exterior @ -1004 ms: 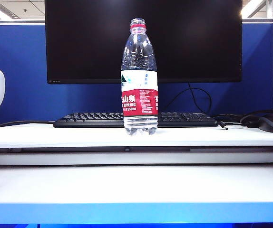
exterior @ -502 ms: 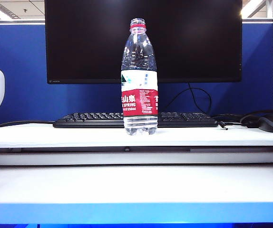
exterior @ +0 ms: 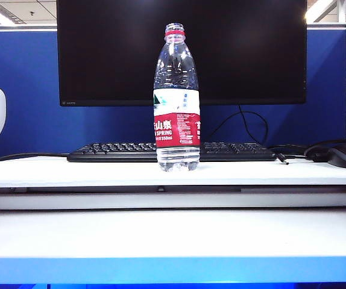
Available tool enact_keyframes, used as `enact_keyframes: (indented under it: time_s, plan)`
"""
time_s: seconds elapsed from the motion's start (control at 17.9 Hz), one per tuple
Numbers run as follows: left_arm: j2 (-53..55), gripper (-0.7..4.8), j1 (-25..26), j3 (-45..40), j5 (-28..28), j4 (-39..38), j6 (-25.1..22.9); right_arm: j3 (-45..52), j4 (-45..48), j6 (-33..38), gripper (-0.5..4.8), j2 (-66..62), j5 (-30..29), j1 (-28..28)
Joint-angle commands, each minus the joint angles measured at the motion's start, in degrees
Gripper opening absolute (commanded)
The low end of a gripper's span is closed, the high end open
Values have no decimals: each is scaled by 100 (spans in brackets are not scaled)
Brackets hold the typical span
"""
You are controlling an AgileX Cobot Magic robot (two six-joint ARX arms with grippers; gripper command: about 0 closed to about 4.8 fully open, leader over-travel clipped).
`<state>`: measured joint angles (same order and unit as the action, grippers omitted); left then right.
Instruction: Unscrew the cap from the plastic bottle on the table.
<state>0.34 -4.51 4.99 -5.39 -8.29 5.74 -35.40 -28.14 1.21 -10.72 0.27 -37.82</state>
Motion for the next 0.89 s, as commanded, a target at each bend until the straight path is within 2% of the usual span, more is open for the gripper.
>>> enact_keyframes:
  time_s: [0.06, 0.39, 0.61, 0.89]
  plan:
    - [-15, -3, 57, -361, 13, 605, -243, -35, 74, -15, -1, 0, 2, -2]
    - [-15, -3, 411, -457, 50, 520, -382, -35, 74, -15, -1, 0, 0, -2]
    - [-15, -3, 411, -457, 57, 522, -376, -35, 74, -15, -1, 0, 0, -2]
    - [-15, -3, 396, -457, 332, 522, -363, -35, 74, -17, -1, 0, 0, -2]
